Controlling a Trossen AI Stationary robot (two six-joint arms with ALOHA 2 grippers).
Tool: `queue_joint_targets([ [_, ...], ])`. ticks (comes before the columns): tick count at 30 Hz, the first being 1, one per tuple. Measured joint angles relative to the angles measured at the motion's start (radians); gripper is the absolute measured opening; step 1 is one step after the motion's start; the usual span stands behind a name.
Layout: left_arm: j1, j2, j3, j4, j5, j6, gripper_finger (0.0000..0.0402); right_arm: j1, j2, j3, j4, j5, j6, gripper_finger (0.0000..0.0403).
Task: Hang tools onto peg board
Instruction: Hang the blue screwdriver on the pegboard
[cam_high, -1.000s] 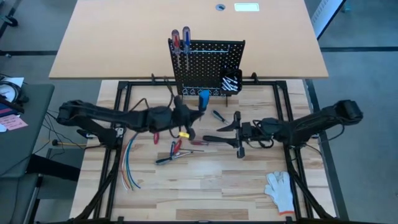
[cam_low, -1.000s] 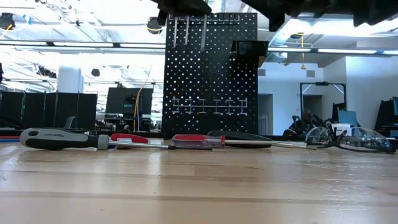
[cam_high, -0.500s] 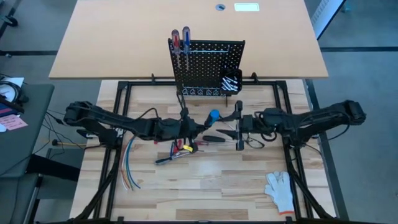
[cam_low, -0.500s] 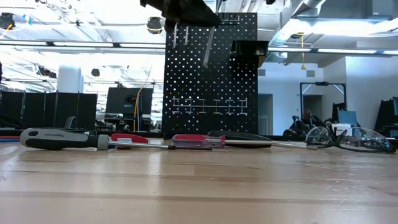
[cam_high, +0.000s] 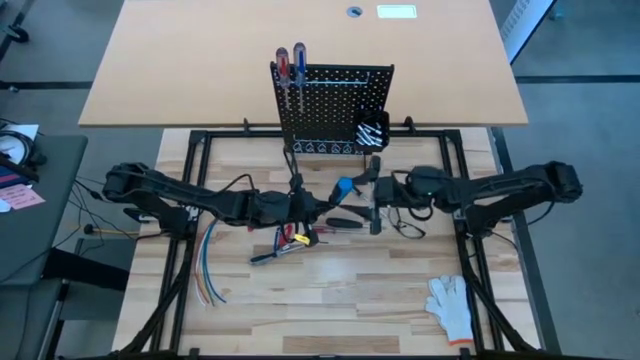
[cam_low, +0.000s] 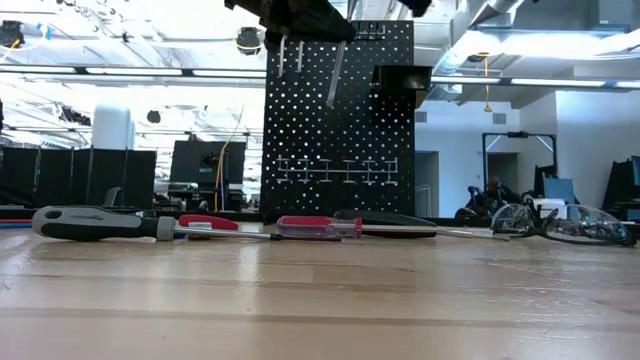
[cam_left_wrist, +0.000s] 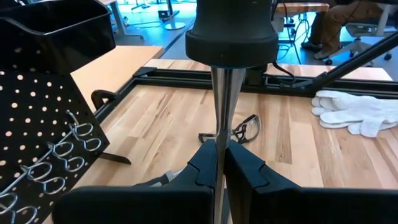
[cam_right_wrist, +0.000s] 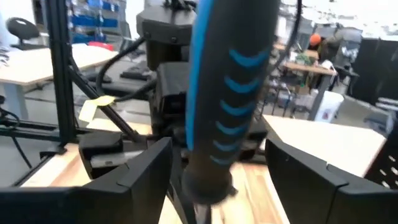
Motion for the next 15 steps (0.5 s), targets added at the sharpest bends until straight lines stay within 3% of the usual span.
queue_joint_targets([
  [6, 0.000, 0.000, 0.000, 0.000, 0.001, 0.001, 0.0004, 0.000, 0.046, 0.000, 0.109, -0.020, -0.035, 0.0226],
  [12, 0.000, 0.000, 0.000, -0.001, 0.002, 0.008, 0.0005, 0.000, 0.037, 0.000, 0.127, -0.021, -0.013, 0.0128],
  [15, 0.000, 0.000, 0.000, -0.003, 0.002, 0.022, 0.0013, 0.000, 0.037, 0.000, 0.127, -0.017, -0.011, 0.0128],
])
